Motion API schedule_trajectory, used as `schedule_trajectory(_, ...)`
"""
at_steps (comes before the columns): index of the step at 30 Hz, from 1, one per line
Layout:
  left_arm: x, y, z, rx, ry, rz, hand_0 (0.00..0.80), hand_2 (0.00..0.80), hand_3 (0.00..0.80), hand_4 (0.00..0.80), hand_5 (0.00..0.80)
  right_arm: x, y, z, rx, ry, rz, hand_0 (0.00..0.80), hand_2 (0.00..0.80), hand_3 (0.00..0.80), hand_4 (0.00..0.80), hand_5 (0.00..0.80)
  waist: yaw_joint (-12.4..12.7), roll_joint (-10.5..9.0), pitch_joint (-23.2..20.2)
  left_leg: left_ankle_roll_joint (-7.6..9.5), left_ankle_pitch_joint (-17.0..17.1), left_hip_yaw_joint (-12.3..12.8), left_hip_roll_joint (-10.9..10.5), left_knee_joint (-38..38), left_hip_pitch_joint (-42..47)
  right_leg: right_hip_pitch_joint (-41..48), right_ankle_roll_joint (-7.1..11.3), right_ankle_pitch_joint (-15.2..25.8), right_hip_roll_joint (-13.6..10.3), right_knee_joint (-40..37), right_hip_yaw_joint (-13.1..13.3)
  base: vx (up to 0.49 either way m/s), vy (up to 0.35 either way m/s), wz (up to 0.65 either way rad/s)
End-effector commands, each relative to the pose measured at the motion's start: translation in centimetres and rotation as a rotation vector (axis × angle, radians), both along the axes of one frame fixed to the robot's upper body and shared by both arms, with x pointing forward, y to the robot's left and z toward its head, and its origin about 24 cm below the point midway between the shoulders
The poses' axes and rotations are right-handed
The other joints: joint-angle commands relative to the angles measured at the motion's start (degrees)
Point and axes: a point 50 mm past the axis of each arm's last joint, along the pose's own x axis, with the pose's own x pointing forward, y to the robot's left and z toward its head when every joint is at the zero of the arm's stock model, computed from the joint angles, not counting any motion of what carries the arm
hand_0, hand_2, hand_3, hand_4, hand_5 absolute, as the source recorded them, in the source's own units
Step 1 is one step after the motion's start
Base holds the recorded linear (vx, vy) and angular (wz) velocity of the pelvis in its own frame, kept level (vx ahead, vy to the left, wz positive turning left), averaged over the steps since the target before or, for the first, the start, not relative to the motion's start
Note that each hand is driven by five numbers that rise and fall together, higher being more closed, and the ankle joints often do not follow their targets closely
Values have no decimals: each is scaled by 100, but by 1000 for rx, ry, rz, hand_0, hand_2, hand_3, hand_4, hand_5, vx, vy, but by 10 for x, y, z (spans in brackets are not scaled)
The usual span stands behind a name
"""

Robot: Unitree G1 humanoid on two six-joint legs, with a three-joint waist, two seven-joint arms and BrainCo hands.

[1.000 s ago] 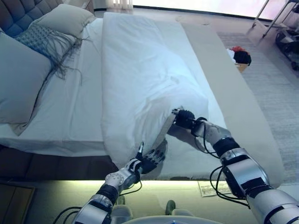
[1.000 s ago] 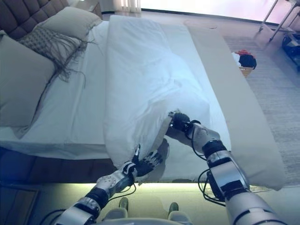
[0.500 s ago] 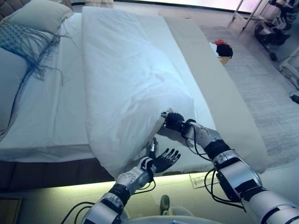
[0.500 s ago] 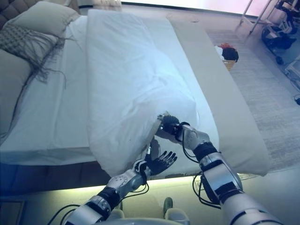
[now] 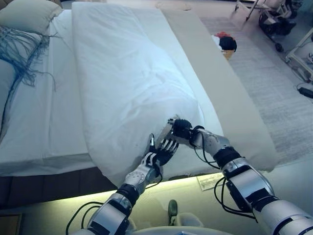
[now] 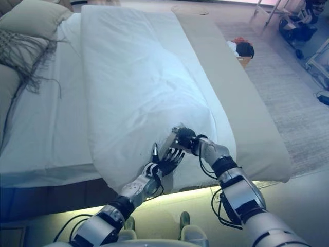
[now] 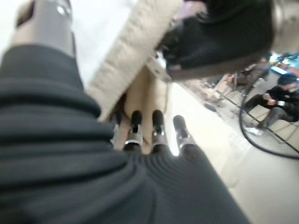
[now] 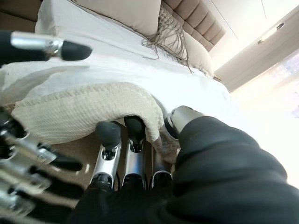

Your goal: Make the bed neatly

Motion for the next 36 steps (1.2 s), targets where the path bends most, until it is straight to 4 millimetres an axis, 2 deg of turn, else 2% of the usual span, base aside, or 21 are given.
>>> schedule_trajectory(1,28,-41,54,-97,-143,11,0,0,0,0,0,27,5,62,44,-209,13,800,800,800,800,800,43,-107,-41,-90,-55,-198,314,60,129,28,219,47,-423,203,22,0,0,0)
schedule_trajectory(11,20,-57,59,-110,-163,17,0,0,0,0,0,21,11,51,54,-189,10,800,800,800,800,800,82,-55,-185,-78,-99,-270,274,11,250,186,239,31,-452,174,-90,23,-8,2)
schedule_trajectory(26,36,-42,71,-57,-191,125,0,0,0,0,0,16,11,37,36,-128,19,800,800,800,800,800,20,-20,-331,-91,-121,-258,297,-10,373,301,262,28,-440,117,-73,15,-1,1)
schedule_trajectory(27,36,-41,72,-53,-193,126,113,113,113,113,113,16,11,37,36,-127,20,800,800,800,800,800,22,-19,-334,-91,-123,-260,297,-10,374,304,263,29,-440,114,-75,0,0,0)
schedule_trajectory(28,38,-40,74,-42,-207,134,800,800,800,800,800,15,11,34,27,-120,24,800,800,800,800,800,29,-15,-348,-89,-128,-273,297,-10,384,322,268,32,-442,100,-83,0,0,0)
schedule_trajectory(36,42,-35,76,-19,-222,157,800,800,800,800,800,13,9,28,1,-93,18,800,800,800,800,800,58,-13,-392,-85,-142,-322,287,-10,405,377,270,35,-441,67,-115,0,0,0)
